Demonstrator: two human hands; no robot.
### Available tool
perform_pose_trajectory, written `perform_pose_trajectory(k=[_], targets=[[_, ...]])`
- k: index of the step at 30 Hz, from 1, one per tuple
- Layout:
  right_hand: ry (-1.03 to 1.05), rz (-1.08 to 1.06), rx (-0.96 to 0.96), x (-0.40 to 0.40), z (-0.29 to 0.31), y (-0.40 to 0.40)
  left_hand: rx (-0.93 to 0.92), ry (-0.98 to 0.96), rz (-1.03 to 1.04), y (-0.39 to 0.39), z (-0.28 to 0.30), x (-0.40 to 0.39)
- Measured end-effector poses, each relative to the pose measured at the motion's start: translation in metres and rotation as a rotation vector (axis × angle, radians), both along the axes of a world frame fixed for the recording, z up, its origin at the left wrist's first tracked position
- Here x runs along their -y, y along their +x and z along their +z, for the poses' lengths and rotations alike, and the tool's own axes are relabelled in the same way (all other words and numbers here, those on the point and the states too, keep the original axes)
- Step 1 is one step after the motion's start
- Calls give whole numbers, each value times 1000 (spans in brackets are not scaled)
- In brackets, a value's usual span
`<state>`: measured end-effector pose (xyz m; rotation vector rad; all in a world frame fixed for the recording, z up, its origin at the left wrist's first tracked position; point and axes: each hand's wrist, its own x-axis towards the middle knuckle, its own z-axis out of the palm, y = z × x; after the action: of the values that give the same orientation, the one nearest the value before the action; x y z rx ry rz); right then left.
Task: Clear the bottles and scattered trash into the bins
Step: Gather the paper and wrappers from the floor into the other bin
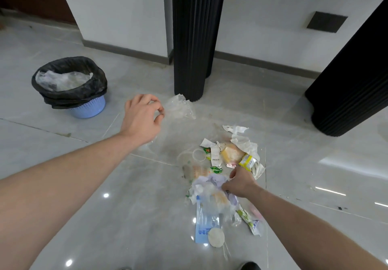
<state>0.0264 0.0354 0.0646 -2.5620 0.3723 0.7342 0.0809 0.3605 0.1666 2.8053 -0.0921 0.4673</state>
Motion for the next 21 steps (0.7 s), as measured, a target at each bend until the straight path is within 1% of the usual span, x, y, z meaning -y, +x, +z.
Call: perform_pose_trajectory(k=[5, 8, 11, 15, 21], targets=[[12, 13, 150, 4, 76, 20, 66, -2, 22, -26, 39, 4], [21, 35, 221, 1, 116, 29, 79, -33, 39, -43, 44, 5], [18, 77, 274, -2, 143, 33, 53, -53, 63, -56, 39, 2], [6, 105, 314, -7, 156, 39, 3, -91, 123, -61, 33, -5], [3, 133, 288, -22, 146, 76, 53, -191, 257, -30, 19, -12]])
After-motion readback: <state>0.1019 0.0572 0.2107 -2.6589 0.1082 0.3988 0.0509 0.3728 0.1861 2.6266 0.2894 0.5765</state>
